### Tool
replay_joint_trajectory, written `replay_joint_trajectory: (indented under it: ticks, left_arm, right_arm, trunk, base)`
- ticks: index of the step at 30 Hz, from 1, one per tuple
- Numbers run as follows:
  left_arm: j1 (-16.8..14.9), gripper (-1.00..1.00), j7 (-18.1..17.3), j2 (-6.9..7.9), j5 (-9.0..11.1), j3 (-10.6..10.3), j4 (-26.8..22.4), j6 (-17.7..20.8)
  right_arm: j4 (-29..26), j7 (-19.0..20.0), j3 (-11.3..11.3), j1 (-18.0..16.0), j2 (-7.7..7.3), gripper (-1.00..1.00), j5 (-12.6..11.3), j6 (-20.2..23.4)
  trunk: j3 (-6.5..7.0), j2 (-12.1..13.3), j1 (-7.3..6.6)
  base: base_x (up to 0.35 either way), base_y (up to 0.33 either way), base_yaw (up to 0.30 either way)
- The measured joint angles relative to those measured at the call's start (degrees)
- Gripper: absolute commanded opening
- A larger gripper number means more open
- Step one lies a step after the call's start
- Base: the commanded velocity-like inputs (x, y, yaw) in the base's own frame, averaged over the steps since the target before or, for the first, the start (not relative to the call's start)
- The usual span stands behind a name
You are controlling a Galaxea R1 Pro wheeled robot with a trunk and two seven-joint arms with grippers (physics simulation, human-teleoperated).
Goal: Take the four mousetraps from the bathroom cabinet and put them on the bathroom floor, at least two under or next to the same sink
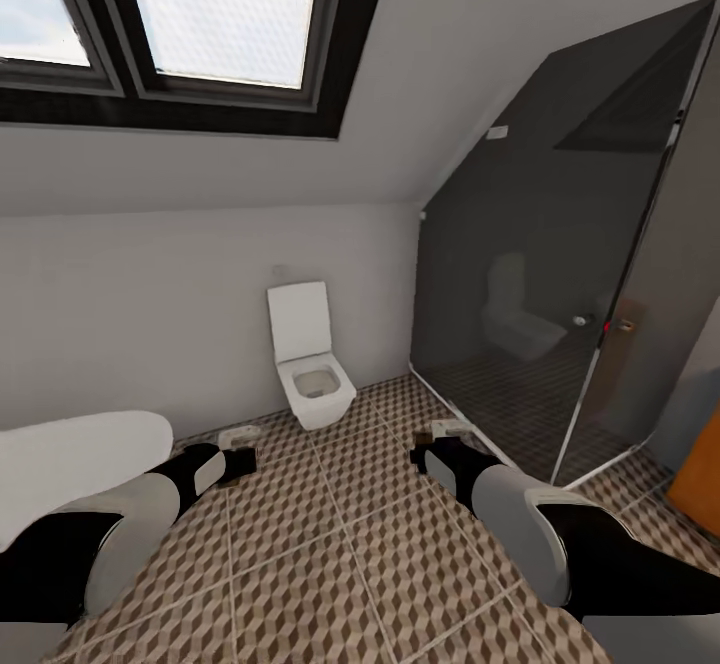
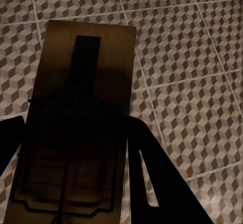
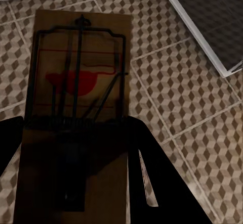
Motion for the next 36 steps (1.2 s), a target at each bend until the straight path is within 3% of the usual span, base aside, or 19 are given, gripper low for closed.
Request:
replay_joint_trajectory:
  ticks: [36]
  left_arm:
    - [0.0, -1.00, 0.0, 0.00, 0.0, 0.0, 0.0, 0.0]
  right_arm:
    - [0.0, 0.0, 0.0, 0.0, 0.02, -1.00, 0.0, 0.0]
  trunk:
    - [0.00, 0.0, 0.00]
  base:
    - [0.000, 0.000, 0.300]
